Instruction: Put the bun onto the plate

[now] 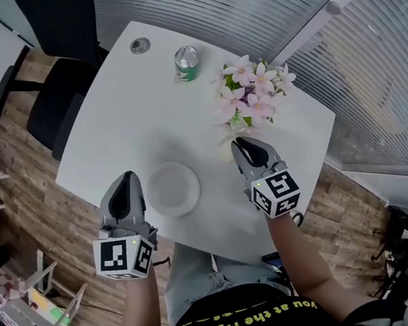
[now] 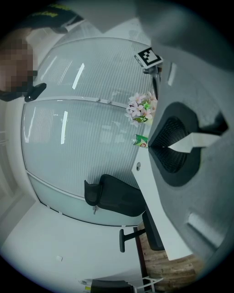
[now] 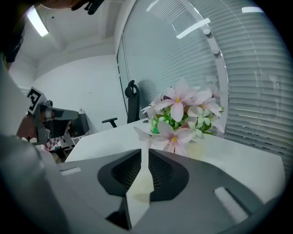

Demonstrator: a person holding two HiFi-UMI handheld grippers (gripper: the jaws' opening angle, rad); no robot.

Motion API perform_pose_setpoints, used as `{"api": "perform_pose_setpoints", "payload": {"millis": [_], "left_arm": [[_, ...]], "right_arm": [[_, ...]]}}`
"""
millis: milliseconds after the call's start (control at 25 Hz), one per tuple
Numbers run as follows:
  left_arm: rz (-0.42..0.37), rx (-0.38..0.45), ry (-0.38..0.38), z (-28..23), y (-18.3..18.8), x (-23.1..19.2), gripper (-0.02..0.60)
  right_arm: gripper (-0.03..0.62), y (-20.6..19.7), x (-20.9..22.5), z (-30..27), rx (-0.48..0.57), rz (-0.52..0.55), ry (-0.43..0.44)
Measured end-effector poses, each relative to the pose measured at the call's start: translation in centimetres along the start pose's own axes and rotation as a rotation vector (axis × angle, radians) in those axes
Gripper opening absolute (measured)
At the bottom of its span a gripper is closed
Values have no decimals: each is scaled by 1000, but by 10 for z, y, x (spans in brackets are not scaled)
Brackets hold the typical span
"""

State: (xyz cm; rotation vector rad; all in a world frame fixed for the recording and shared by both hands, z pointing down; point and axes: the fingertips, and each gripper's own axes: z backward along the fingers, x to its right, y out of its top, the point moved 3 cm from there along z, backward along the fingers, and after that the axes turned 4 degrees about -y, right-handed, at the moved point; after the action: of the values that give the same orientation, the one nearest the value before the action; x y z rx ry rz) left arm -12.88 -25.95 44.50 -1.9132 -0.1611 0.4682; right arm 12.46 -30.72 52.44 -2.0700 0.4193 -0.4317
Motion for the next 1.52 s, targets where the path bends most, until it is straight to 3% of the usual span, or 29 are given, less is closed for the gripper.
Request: {"api": "perform_pose_setpoints", "payload": {"millis": [640, 840, 1520], "left_arm": [[11, -10, 8, 4, -6, -5, 0], [14, -11, 6, 6, -7, -4, 0], [18, -13, 10, 5, -9, -8, 1]], "right_arm": [[346, -48, 3, -31, -164, 79, -75], [379, -59, 6, -35, -193, 142, -108], [397, -69, 7, -43, -233, 149, -107]]}}
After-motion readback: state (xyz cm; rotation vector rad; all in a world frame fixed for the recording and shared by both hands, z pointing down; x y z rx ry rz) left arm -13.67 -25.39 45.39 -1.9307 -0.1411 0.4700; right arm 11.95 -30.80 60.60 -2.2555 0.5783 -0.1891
